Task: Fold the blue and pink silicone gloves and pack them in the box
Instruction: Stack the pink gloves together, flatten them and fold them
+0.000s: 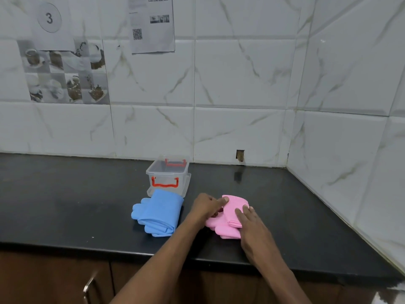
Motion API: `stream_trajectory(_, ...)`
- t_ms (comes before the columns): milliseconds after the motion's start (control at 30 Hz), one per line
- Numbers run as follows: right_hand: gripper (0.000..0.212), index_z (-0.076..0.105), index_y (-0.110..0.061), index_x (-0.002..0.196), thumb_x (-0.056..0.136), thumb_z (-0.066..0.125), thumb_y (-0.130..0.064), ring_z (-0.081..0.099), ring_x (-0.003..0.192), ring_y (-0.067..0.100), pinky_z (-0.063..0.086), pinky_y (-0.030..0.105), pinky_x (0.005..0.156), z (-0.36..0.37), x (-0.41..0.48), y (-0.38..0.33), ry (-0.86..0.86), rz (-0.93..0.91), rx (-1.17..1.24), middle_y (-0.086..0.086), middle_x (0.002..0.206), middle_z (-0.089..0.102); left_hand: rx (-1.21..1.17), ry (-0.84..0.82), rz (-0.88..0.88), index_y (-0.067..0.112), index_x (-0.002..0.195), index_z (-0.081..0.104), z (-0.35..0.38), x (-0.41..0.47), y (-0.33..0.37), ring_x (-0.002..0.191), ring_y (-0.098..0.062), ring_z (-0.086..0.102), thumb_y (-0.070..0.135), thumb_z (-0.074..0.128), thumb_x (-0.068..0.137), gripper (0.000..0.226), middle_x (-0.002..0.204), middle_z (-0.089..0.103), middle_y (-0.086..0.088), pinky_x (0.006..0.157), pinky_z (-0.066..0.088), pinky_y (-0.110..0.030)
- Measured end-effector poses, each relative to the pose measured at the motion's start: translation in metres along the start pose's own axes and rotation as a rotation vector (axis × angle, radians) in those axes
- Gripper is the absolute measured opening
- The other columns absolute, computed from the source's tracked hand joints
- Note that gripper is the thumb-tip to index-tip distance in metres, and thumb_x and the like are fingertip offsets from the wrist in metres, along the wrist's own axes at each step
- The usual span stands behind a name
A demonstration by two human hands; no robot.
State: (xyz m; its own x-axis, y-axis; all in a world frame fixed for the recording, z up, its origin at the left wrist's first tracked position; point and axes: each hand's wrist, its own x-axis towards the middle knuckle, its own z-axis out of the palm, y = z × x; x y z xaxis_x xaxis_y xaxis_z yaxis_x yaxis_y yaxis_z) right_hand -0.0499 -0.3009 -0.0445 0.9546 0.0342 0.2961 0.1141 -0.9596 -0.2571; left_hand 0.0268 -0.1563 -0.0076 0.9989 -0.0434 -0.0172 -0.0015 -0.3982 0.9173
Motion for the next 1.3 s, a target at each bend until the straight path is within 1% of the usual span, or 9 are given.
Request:
stream_trajectory(167,0.063,0.015,-0.025,0.154,0.098,0.038,-0.008,0.002,0.150,0.016,0.011,0.030,0.119,-0.003,-0.001,-0.002,-0.005,-0.073,-0.016,0.002,0.163,0.004,-0.098,-0.035,-0.041,-0.007,0.086,0.073,-0.004,0.001,-0.002,0.052,-0.014,0.054,0.012,0.070,0.083,0.019,0.069,0.067,-0.012,0.059,0.048,-0.025)
stream_trajectory(500,0.070,0.008,-0.021,0.155,0.094,0.023,-0.054,0.001,0.150,0.017,0.000,0.030,0.119,-0.003,-0.017,-0.007,-0.053,-0.192,-0.116,0.005,0.163,0.004,0.115,0.055,0.068,0.007,0.062,0.060,0.002,-0.007,0.001,0.058,-0.018,0.047,0.013,0.058,0.085,0.023,0.064,0.056,-0.011,0.060,0.041,-0.029)
stream_trajectory(567,0.075,0.009,-0.019,0.154,0.091,0.020,-0.059,0.001,0.150,0.020,0.001,0.033,0.119,-0.004,-0.017,-0.010,-0.084,-0.190,-0.161,0.008,0.163,0.004,0.233,0.124,0.139,0.008,0.092,0.066,0.006,-0.009,0.003,0.078,-0.021,0.060,0.014,0.060,0.086,0.010,0.090,0.064,-0.011,0.073,0.048,-0.033)
stream_trajectory(633,0.078,0.007,-0.018,0.154,0.090,0.019,-0.061,-0.001,0.150,0.022,0.001,0.035,0.120,-0.006,-0.019,-0.013,-0.114,-0.190,-0.169,0.011,0.163,0.002,0.451,0.243,0.307,0.018,0.133,0.052,0.012,-0.011,0.004,0.110,-0.025,0.057,0.016,0.059,0.090,0.044,0.130,0.052,-0.010,0.089,0.047,-0.034)
stream_trajectory(733,0.080,0.000,-0.018,0.155,0.090,0.022,-0.059,-0.009,0.150,0.022,-0.003,0.038,0.120,-0.010,-0.022,-0.014,-0.166,-0.195,-0.134,0.011,0.162,-0.005,0.701,0.294,0.669,0.031,0.136,0.053,0.020,-0.019,0.007,0.140,-0.022,0.032,0.035,0.046,0.099,0.038,0.153,0.036,0.001,0.114,0.025,-0.046)
stream_trajectory(833,0.073,-0.005,-0.020,0.154,0.095,0.025,-0.050,-0.014,0.149,0.020,-0.003,0.040,0.122,-0.019,-0.022,-0.015,-0.225,-0.207,-0.032,0.006,0.162,-0.011,0.676,0.047,0.614,0.030,0.138,0.052,0.027,-0.023,-0.008,0.149,-0.015,0.015,0.047,0.025,0.103,0.047,0.159,0.029,0.005,0.119,-0.002,-0.047)
stream_trajectory(967,0.056,0.015,-0.025,0.154,0.100,0.033,-0.022,0.011,0.149,0.011,0.010,0.025,0.120,-0.035,-0.020,-0.003,-0.235,-0.169,0.406,-0.008,0.161,0.009,0.613,-0.052,0.544,0.025,0.143,0.047,0.022,-0.021,-0.026,0.149,-0.016,0.017,0.042,0.023,0.105,0.048,0.158,0.032,0.001,0.121,0.002,-0.039)
stream_trajectory(1067,0.047,0.046,-0.019,0.143,0.097,0.041,-0.011,0.042,0.136,0.015,0.029,0.020,0.109,-0.038,-0.015,0.007,0.019,-0.026,0.545,0.003,0.151,0.041,0.638,-0.038,0.552,0.019,0.142,0.048,0.024,-0.019,-0.025,0.145,-0.020,0.027,0.031,0.029,0.106,0.043,0.153,0.041,-0.003,0.119,0.011,-0.038)
stream_trajectory(1300,0.049,0.029,-0.006,0.150,0.101,0.034,-0.011,0.012,0.149,0.016,0.004,0.020,0.116,-0.022,0.022,0.000,0.004,-0.055,0.303,0.009,0.161,0.018,0.761,0.000,0.539,0.012,0.144,0.041,0.030,-0.013,-0.028,0.145,-0.021,0.027,0.017,0.035,0.098,0.047,0.154,0.039,-0.004,0.119,0.012,-0.038)
